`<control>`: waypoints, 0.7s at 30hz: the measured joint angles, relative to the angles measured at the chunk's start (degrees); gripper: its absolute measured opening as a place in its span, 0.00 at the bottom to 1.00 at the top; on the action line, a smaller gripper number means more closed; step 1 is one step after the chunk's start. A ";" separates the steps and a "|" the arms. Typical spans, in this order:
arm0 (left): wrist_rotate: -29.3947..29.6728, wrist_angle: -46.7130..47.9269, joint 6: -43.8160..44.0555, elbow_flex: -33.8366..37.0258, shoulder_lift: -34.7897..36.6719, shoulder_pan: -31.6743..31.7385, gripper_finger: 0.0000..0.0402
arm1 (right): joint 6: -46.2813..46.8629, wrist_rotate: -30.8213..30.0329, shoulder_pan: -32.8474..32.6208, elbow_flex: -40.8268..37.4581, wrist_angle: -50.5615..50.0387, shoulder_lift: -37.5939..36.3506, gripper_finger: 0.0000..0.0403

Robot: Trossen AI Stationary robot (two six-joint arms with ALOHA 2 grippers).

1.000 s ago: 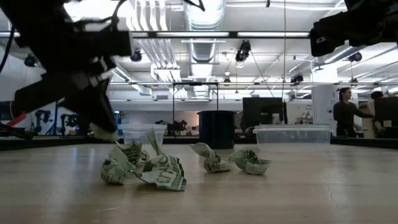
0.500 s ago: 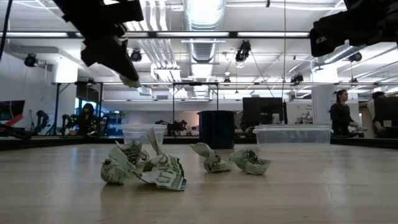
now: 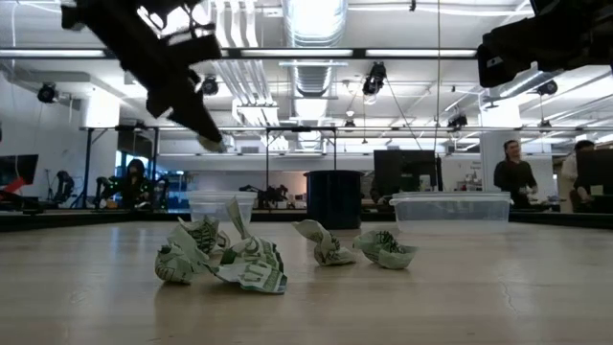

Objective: Pick and place items into bin
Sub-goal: Put the stevia packet into the left transparent bin

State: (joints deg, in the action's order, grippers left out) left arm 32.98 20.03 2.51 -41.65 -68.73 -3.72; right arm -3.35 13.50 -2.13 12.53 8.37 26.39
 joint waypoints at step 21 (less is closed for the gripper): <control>-9.67 -13.59 -2.87 6.47 -2.38 9.02 0.00 | 0.19 0.00 0.00 -0.15 0.00 0.02 0.10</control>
State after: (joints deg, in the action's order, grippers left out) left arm 23.31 6.44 -0.36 -35.18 -71.11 5.30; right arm -3.16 13.50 -2.13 12.39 8.38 26.41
